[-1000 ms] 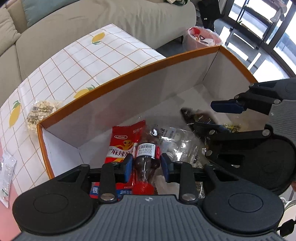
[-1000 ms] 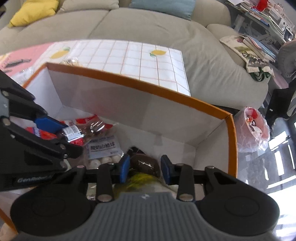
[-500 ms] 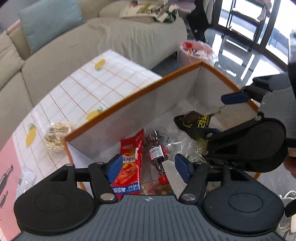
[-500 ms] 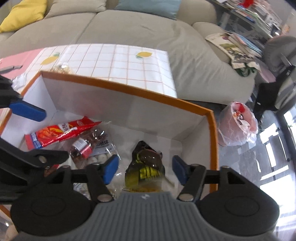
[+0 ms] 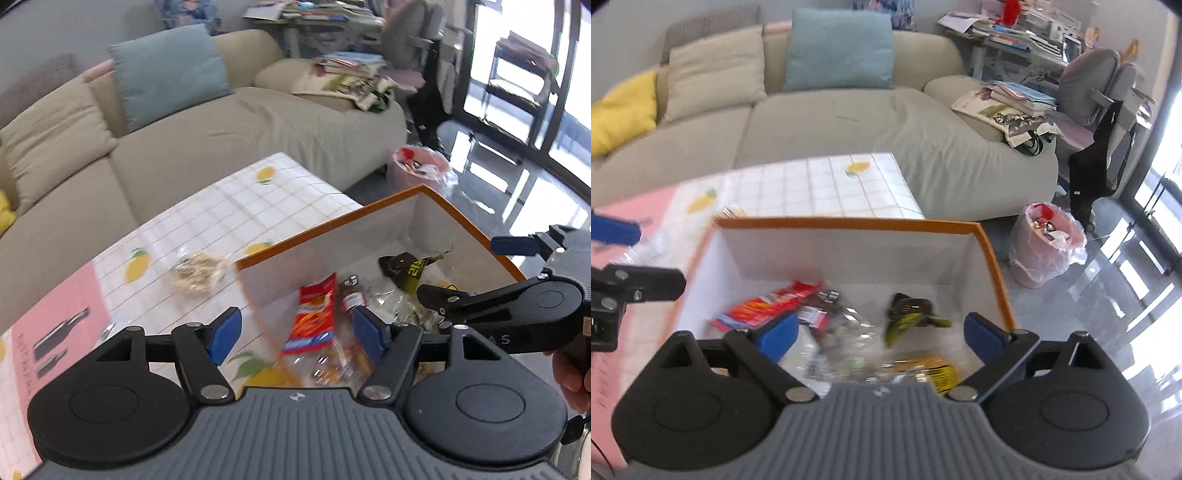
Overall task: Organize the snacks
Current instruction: 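Withdraw both tools from the box toward the remaining two packets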
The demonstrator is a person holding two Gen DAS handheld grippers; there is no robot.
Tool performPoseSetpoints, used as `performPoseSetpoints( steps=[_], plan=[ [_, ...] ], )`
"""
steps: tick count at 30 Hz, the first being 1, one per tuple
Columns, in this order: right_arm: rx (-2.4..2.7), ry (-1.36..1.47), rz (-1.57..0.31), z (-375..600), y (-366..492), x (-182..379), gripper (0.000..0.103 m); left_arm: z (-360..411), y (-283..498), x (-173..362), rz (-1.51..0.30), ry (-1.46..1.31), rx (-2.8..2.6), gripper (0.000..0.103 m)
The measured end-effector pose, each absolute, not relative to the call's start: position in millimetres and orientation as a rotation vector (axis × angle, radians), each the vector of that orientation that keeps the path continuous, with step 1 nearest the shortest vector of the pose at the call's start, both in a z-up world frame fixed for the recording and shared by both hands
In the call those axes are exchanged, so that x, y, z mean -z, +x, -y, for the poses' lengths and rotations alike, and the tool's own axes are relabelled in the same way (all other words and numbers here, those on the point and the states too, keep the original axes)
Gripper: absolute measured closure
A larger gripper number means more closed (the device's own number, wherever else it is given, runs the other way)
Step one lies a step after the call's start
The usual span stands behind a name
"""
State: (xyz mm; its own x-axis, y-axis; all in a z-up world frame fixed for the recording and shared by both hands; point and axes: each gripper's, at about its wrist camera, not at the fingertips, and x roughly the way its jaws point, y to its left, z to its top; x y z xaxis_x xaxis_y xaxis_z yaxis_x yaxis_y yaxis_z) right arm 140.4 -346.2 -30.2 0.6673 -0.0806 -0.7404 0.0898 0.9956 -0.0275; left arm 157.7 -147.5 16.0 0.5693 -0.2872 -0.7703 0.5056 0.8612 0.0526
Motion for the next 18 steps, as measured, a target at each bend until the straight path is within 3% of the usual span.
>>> performPoseSetpoints(
  steps=[8, 18],
  plan=[
    [0.043, 0.102, -0.763, 285.3, 113.2, 19.2, 0.005, 74.3, 136.9, -23.3, -0.824, 0.195, 0.335, 0.022],
    [-0.081, 0.096, -0.779, 200.9, 112.5, 39.5, 0.005, -5.2, 135.8, 6.7, -0.885, 0.096, 0.281, 0.022]
  ],
)
